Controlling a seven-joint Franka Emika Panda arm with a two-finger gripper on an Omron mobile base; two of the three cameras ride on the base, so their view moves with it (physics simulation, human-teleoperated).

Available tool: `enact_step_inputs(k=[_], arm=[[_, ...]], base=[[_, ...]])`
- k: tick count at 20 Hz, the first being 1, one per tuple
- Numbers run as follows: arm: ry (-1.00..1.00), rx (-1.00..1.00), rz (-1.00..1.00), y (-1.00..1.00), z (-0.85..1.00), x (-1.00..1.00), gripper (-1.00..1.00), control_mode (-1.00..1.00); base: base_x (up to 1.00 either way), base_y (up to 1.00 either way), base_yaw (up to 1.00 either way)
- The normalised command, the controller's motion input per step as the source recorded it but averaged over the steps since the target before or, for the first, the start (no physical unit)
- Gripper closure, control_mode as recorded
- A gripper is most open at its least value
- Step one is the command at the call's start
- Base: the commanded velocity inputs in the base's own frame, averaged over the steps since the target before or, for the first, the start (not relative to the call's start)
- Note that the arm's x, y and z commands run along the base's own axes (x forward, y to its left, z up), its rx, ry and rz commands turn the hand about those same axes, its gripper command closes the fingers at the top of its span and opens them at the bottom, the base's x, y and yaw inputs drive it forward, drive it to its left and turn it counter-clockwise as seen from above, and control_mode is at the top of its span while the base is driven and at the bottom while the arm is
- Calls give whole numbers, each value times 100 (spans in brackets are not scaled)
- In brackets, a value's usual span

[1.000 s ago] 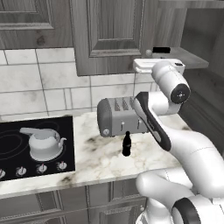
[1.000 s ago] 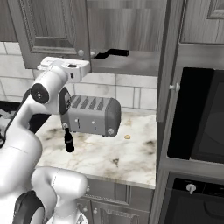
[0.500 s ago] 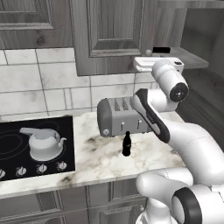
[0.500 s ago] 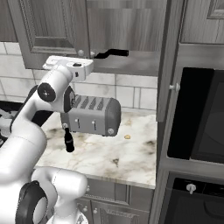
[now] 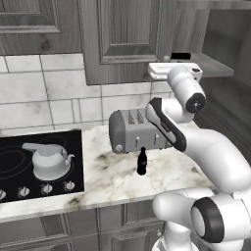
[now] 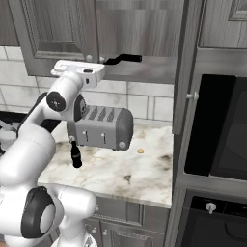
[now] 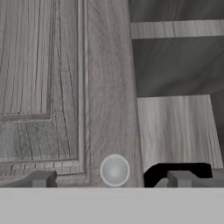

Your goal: Pick the pan from the cabinet and place it on the stove. Then turn on the stove burner for the pan.

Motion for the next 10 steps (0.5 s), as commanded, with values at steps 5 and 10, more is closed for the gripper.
enact_step_inputs(k=[5, 10], arm=[[-1, 0, 0, 0, 0, 19, -100, -100], [-1, 0, 0, 0, 0, 18, -100, -100]], base=[[0, 0, 0], [0, 0, 0]])
